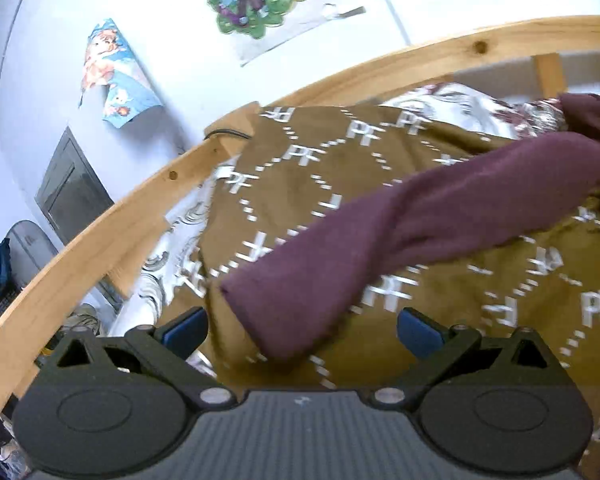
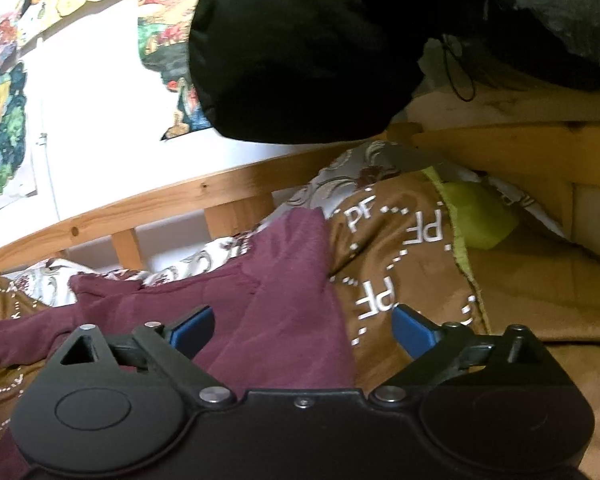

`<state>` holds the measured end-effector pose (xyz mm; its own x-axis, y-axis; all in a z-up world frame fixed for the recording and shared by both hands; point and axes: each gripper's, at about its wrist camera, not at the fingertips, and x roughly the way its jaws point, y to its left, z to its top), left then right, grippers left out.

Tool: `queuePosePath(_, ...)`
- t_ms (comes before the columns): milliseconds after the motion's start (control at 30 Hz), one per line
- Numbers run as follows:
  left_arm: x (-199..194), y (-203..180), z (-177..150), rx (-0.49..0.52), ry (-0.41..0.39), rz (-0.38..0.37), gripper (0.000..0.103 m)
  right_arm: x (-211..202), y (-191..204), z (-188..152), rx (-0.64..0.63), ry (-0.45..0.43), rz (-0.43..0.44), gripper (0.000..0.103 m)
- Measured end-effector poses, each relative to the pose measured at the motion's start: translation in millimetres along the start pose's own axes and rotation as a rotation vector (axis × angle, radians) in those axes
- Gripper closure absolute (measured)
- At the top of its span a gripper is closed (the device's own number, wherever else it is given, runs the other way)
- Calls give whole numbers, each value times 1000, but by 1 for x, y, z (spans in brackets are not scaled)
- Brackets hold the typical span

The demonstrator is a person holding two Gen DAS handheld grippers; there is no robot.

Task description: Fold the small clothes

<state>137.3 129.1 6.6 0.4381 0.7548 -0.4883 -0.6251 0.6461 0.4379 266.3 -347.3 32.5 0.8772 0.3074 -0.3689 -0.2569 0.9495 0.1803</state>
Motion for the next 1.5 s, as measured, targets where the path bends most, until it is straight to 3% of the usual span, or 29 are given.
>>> queuePosePath(167,23,55,4,-265,-23,-217,1,0,9,-9,-15,37,23,6)
queuePosePath(233,35,72,6,-349,-7,-233,1,2,12,-12,-20,52,29,6)
queuePosePath(367,54,97,5,-432,23,-271,22,3,15,-17,-23,71,39,6)
queuePosePath(500,52,101,4,-401,10,-305,49,3,16,-18,-23,74,42,5)
queuePosePath(567,50,98,5,-375,4,-337,54,3,16,-19,-18,78,42,5)
queuePosePath(667,46,90,7,-332,35,-362,86,3,15,-20,-10,84,40,5)
queuePosePath(700,47,88,8,-332,45,-359,93,3,15,-20,-10,85,40,5)
queuePosePath(867,38,103,23,-395,27,-360,97,2,15,-19,-8,81,40,5)
queuePosePath(1067,22,145,73,-439,19,-383,98,2,14,-20,3,90,44,5)
queuePosePath(1200,7,178,95,-486,11,-333,98,0,14,-18,6,83,54,5)
queuePosePath(1367,0,204,96,-553,28,-307,98,-2,13,-16,20,83,65,5)
queuePosePath(1500,-1,196,93,-589,27,-365,98,-3,16,-16,20,87,75,5)
